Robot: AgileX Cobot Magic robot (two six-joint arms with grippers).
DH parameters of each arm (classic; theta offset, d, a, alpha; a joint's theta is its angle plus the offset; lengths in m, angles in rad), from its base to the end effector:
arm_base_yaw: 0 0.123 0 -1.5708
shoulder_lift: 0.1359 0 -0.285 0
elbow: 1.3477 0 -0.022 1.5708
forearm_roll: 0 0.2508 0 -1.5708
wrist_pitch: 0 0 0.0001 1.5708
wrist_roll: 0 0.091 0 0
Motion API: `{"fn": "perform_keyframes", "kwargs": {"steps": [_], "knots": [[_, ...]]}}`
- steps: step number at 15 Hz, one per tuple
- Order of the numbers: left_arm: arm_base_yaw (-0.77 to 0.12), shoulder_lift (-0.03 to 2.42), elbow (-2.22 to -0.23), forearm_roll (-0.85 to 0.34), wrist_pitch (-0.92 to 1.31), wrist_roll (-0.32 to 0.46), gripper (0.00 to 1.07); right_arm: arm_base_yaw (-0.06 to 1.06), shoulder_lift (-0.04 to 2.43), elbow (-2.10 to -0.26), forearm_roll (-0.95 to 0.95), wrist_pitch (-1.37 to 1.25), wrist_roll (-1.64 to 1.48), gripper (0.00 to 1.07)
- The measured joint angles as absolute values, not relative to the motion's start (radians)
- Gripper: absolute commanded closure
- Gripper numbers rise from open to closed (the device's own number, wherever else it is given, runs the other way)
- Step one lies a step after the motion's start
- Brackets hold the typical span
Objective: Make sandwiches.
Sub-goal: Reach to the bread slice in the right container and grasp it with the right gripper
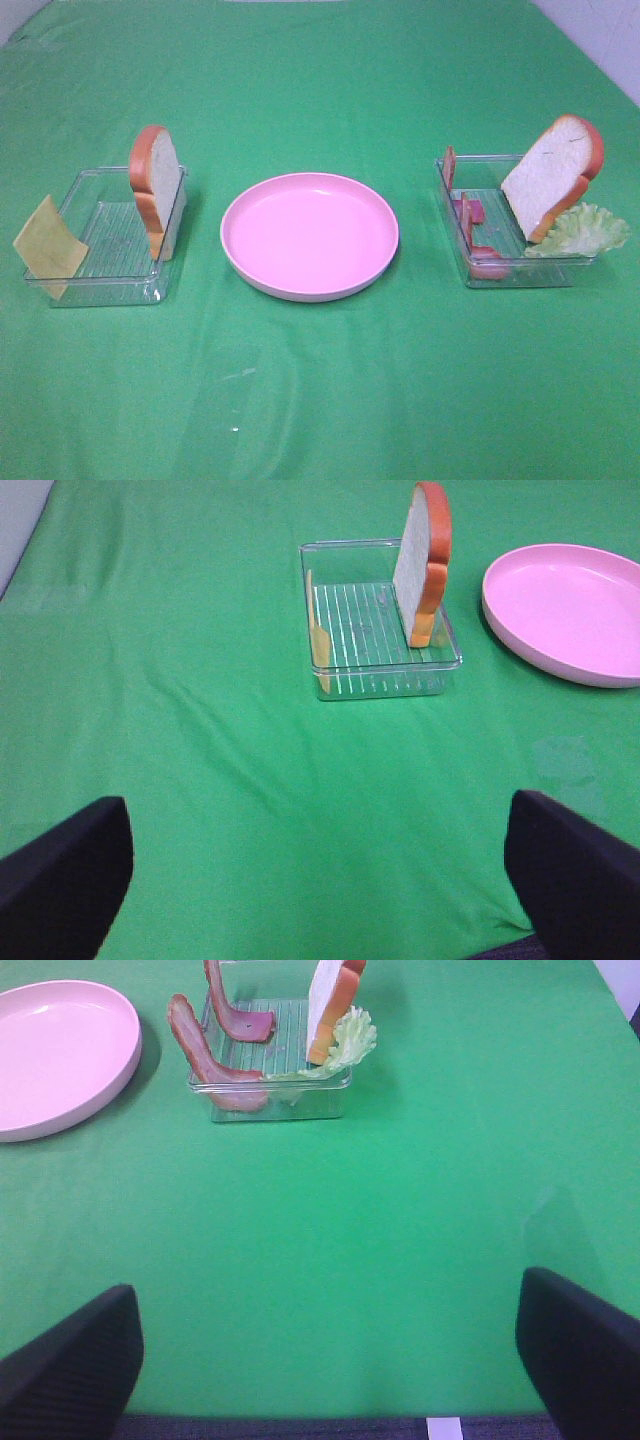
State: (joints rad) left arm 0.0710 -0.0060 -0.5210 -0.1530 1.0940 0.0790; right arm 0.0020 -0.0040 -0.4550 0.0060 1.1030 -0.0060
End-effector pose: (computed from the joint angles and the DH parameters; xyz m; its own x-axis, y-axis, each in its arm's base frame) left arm -0.0093 -0.0130 0.2811 -0.4558 -0.0241 -0.8898 0.0536 0.9971 -0.0545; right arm -0.0024 0.0005 0.2614 -0.5284 -0.0044 -0.8490 -0.0083 1.0000 0.0000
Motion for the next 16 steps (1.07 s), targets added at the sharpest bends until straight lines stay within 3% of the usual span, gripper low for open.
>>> {"fn": "perform_keyframes", "kwargs": {"steps": [10, 13, 16], "knots": [[0.071, -0.006, -0.521, -0.153, 1.094, 0.079, 0.14, 0.002, 0.008, -0.462, -0.006, 1.103, -0.006, 0.11], [0.071, -0.006, -0.521, -0.153, 1.094, 0.079, 0.14, 0.002, 0.186, -0.478, -0.030, 1.054, 0.000, 0.12], [0.071, -0.006, -0.521, -0.153, 1.094, 0.079, 0.14, 0.002, 0.569, -0.575, -0.055, 0.931, 0.029, 0.12]]}}
